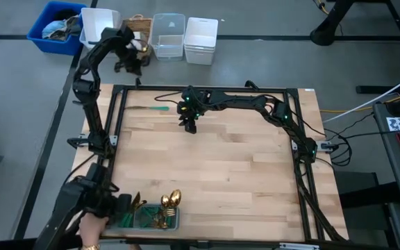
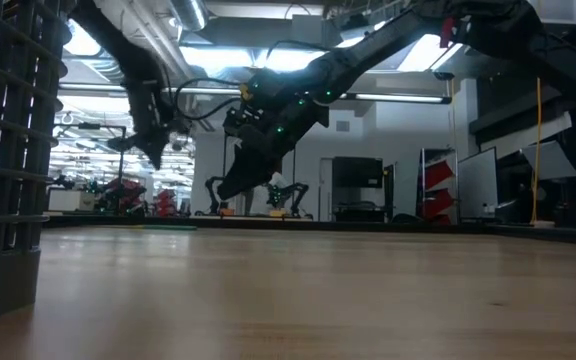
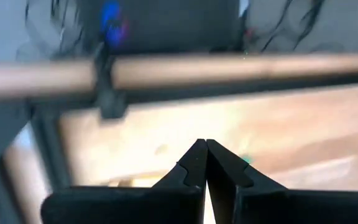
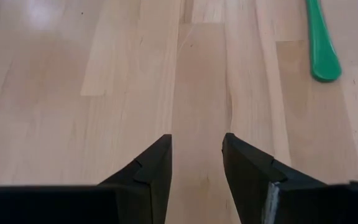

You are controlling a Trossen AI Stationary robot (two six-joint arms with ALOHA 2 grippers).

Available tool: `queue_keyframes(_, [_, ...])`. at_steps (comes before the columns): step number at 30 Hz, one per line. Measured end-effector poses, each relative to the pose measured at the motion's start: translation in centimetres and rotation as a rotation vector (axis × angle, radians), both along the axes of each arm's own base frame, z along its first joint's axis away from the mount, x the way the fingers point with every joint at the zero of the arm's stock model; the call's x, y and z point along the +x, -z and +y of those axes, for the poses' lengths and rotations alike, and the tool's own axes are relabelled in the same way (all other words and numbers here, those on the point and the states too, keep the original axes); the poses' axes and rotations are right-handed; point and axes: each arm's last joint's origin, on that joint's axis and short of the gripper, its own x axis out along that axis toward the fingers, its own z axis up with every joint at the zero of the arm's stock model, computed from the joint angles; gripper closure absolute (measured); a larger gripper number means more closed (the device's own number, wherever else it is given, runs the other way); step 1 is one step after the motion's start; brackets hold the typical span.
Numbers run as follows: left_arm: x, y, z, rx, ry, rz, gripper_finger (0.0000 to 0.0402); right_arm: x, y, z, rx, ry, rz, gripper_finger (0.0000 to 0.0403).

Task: Sort silverware
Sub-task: Move the cutlery rack to the center of the table

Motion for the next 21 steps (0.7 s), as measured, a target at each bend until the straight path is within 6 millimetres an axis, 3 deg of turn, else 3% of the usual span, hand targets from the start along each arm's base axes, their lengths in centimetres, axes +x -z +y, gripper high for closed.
queue_keyframes(3, [-0.3, 1.3, -0.3, -0.094, 0.04, 0.06, 0.04, 0.0, 0.0, 0.0, 0.0, 0.0, 0.0, 0.026])
queue_keyframes(15, [-0.1, 1.0, -0.5, -0.074, 0.104, 0.055, 0.04, 0.0, 0.0, 0.0, -0.001, -0.001, -0.003, 0.026])
queue_keyframes(21, [0.2, -1.4, -0.5, 0.108, 0.119, 0.022, 0.04, 0.0, 0.0, 0.0, 0.0, -0.001, 0.002, 0.026])
